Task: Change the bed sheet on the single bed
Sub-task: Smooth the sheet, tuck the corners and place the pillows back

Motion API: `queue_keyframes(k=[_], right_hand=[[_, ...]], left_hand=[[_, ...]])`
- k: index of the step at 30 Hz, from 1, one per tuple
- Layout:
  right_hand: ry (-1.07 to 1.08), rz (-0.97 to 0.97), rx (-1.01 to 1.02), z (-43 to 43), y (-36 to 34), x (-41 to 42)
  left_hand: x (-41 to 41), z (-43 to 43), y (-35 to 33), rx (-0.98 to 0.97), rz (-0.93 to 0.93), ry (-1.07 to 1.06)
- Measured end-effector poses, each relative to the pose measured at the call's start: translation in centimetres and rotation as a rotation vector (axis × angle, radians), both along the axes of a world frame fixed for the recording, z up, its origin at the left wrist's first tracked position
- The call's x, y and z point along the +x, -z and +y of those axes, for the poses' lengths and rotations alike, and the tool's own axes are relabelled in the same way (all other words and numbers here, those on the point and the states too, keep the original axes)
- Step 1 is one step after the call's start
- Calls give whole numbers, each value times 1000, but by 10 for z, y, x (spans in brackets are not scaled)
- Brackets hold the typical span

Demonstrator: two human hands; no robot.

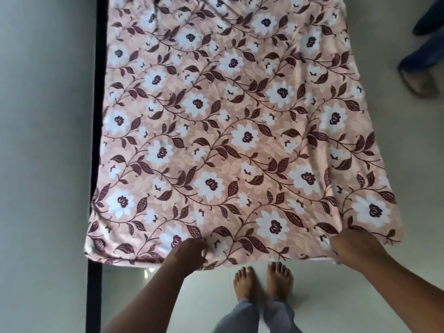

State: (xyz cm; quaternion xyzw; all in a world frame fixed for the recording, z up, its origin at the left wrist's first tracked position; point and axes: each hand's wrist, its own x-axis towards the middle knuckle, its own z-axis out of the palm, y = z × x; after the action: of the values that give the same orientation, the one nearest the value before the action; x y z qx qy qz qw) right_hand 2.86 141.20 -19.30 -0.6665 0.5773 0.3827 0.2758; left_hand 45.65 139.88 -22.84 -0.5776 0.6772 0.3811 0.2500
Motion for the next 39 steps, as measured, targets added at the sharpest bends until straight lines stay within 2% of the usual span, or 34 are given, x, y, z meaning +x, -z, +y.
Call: queue_keyframes(k=[2,4,7,10,13,16,17,20,24,26,30,32,35,39], right_hand=[[-54,-18,-54,-23,-7,31],[-94,-100,-173,-49,-9,77],[-168,-246,-353,-82,3,160],[-198,-371,-406,-114,17,252],[-162,-425,-311,-139,44,336],[-124,-303,-221,-143,67,378],[-100,-264,-197,-140,73,385],[-49,-208,-177,-135,78,396],[-47,-147,-125,-140,63,402],[-43,-112,-90,-144,58,408],[-2,-127,-68,-145,51,414],[-5,-129,-61,-141,48,416],[-26,-143,-68,-134,46,416],[-32,-172,-107,-126,50,414]], left_hand=[[14,-6,-8,-71,37,-171],[39,-14,-16,-245,9,-329],[87,-25,-22,-443,-208,-467],[141,-46,-6,-469,-327,-556],[196,-83,29,-413,-347,-507],[229,-91,43,-379,-318,-384],[236,-85,43,-375,-305,-367],[251,-61,36,-306,-229,-617],[261,-39,30,-321,-119,-789],[274,-34,32,-212,-92,-876],[292,-26,26,-25,-72,-897],[297,-29,22,-56,-69,-975],[301,-46,30,-223,-61,-1233],[310,-71,47,-185,10,-1358]])
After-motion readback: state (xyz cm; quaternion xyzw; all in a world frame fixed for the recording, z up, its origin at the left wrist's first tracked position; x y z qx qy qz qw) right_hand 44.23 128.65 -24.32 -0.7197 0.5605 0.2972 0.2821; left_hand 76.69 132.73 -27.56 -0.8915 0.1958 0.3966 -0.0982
